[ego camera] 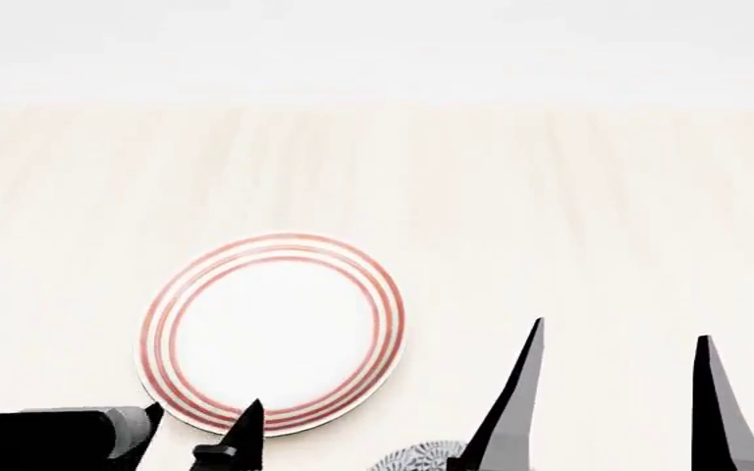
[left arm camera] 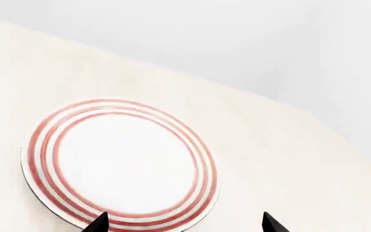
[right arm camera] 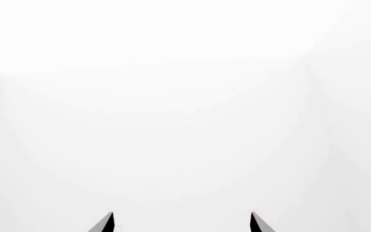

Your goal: Put the bowl on the plate.

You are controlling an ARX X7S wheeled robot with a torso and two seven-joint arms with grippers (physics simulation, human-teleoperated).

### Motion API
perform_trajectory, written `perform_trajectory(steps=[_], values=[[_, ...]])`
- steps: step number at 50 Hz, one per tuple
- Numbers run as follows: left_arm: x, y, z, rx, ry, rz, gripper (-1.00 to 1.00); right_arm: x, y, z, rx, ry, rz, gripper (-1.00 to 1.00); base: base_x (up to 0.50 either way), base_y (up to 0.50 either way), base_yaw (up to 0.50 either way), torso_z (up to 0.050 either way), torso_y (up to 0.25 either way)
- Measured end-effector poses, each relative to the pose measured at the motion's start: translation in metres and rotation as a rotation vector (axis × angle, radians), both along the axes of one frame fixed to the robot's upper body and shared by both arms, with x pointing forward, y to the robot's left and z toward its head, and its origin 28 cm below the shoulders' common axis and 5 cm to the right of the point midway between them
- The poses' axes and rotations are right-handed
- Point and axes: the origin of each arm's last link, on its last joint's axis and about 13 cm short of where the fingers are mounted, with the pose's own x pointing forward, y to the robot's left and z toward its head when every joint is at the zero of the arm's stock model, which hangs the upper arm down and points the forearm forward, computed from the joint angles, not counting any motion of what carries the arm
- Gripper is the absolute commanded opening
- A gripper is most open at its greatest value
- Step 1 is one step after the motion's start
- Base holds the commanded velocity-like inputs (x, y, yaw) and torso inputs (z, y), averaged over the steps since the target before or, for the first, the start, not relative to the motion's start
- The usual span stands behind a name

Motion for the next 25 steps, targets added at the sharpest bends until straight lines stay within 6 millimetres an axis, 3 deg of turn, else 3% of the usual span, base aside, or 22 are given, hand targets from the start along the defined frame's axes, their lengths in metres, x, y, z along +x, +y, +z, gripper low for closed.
perform_trajectory(steps=[25], values=[[-0.007, -0.032, 0.014, -0.174, 0.292, -0.373, 1.0, 0.002, -0.004, 0.0, 0.021, -0.005, -0.037, 1.0, 0.0, 0.0, 0.0, 0.0, 0.0]])
